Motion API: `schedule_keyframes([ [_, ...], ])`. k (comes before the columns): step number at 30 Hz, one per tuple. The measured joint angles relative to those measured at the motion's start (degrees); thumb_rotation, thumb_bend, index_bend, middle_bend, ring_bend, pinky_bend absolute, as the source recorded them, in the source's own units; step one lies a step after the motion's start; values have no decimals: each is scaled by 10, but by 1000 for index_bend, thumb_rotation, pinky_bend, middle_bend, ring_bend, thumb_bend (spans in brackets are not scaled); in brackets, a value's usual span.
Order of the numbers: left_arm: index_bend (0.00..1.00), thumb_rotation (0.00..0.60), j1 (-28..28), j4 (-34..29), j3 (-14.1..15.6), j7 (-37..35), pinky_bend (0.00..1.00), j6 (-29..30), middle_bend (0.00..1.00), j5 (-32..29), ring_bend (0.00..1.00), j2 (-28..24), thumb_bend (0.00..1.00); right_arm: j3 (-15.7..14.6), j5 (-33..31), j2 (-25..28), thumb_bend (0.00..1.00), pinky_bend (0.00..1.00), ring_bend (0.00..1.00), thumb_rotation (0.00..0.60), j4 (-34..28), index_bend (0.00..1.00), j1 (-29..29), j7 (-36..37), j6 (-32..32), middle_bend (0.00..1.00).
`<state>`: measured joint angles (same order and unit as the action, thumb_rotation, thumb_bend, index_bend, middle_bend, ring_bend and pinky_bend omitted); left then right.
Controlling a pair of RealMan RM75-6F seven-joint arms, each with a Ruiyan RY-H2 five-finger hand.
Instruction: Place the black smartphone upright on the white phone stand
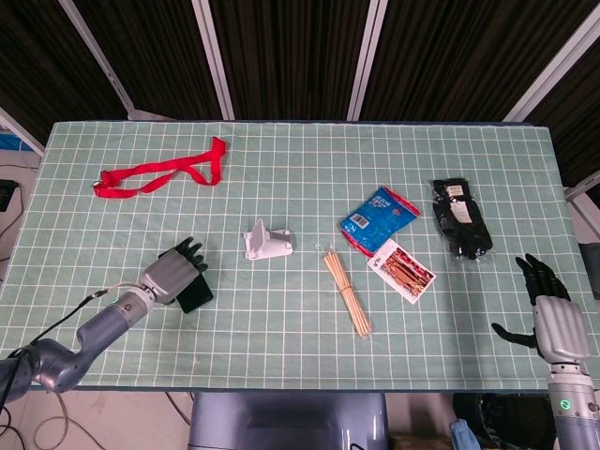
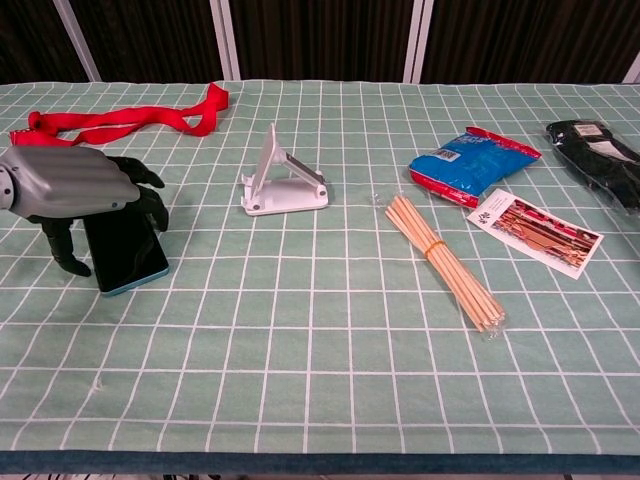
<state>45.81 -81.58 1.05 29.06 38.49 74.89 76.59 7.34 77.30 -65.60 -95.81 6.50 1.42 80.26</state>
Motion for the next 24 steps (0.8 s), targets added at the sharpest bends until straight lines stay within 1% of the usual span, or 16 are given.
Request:
schedule_keyframes([
  [4, 301, 600, -1, 3, 3, -6, 0, 4, 297, 3, 0, 1, 128, 0, 0, 0, 112, 154, 0, 600, 0, 0, 0, 0, 0, 0],
  [9, 308, 600, -2, 10, 9, -12, 0, 7, 307, 6, 0, 4, 130, 0, 0, 0, 113, 154, 0, 600, 0, 0, 0, 1, 0, 0],
  [12, 318, 600, -4, 15, 11, -15, 0, 8, 318, 5, 0, 7, 155, 0, 1, 0, 114, 154, 0, 600, 0, 0, 0, 1, 1, 0],
  [14, 339, 600, -6, 19, 14, -19, 0, 10, 342, 7, 4, 10, 190, 0, 1, 0, 114, 154, 0, 600, 0, 0, -1, 2, 2, 0],
  [15, 359, 600, -6, 20, 15, -21, 0, 11, 364, 8, 11, 11, 223, 0, 1, 0, 115, 154, 0, 600, 0, 0, -1, 2, 2, 0],
  [19, 455, 600, -10, 26, 17, -34, 0, 23, 475, 22, 59, 14, 396, 1, 2, -1, 118, 154, 0, 600, 0, 0, -1, 3, 4, 0],
  [24, 529, 600, -14, 31, 19, -55, 0, 41, 550, 43, 100, 16, 468, 1, 3, -2, 119, 154, 0, 600, 1, 0, -2, 6, 6, 0],
])
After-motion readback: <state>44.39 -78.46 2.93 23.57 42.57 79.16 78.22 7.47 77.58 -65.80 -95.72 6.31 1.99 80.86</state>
